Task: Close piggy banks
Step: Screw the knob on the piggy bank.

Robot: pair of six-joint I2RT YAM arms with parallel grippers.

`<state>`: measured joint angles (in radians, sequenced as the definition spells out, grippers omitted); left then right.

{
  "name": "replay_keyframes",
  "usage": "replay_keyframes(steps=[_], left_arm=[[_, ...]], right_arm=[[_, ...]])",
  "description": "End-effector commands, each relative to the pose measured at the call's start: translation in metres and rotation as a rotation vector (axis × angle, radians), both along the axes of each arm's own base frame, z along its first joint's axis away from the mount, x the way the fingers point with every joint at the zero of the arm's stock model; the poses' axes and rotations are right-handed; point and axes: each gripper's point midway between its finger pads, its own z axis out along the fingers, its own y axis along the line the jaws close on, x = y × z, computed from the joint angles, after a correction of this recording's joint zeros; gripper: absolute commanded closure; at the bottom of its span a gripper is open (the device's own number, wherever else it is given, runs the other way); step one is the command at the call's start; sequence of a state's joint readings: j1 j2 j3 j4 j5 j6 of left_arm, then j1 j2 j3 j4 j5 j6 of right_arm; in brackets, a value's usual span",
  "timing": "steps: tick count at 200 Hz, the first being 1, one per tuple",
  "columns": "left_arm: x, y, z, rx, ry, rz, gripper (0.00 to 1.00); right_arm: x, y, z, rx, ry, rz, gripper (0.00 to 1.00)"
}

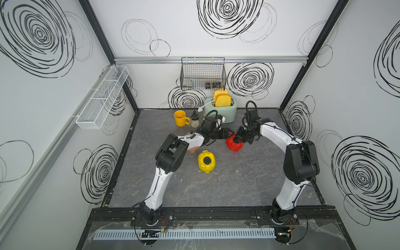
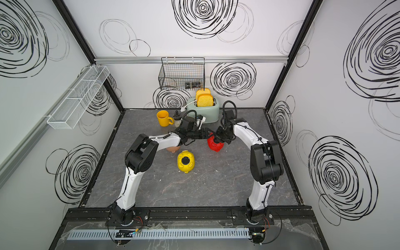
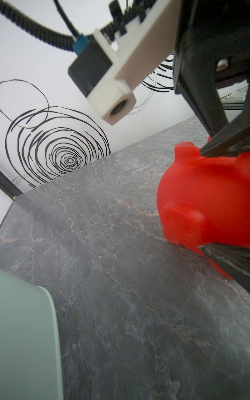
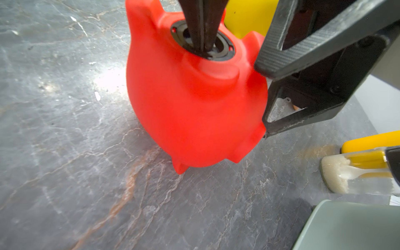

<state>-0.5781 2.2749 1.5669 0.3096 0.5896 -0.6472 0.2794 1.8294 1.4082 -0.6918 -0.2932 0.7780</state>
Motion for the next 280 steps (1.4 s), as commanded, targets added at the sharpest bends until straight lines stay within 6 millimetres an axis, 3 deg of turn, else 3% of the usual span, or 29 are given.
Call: replay_keyframes(steps=[1, 146, 225, 280], left_arm=[[-0.017, -0.009, -0.022, 0.023, 0.053, -0.052, 0.34], [-0.015, -0.007, -0.019, 0.023, 0.046, -0.047, 0.34], [-0.014, -0.006, -0.019, 0.027, 0.042, -0.045, 0.33], [-0.012, -0.003, -0.021, 0.031, 0.046, -0.037, 0.33]], right_arm=[[-0.034, -0.009, -0.041, -0.054, 0.174, -0.016, 0.95], [-0.026, -0.015, -0.015, -0.061, 0.097, -0.035, 0.84], [-0.016, -0.024, 0.013, -0.160, -0.004, -0.020, 0.81], [-0.014, -0.018, 0.033, -0.183, -0.093, 0.008, 0.80]])
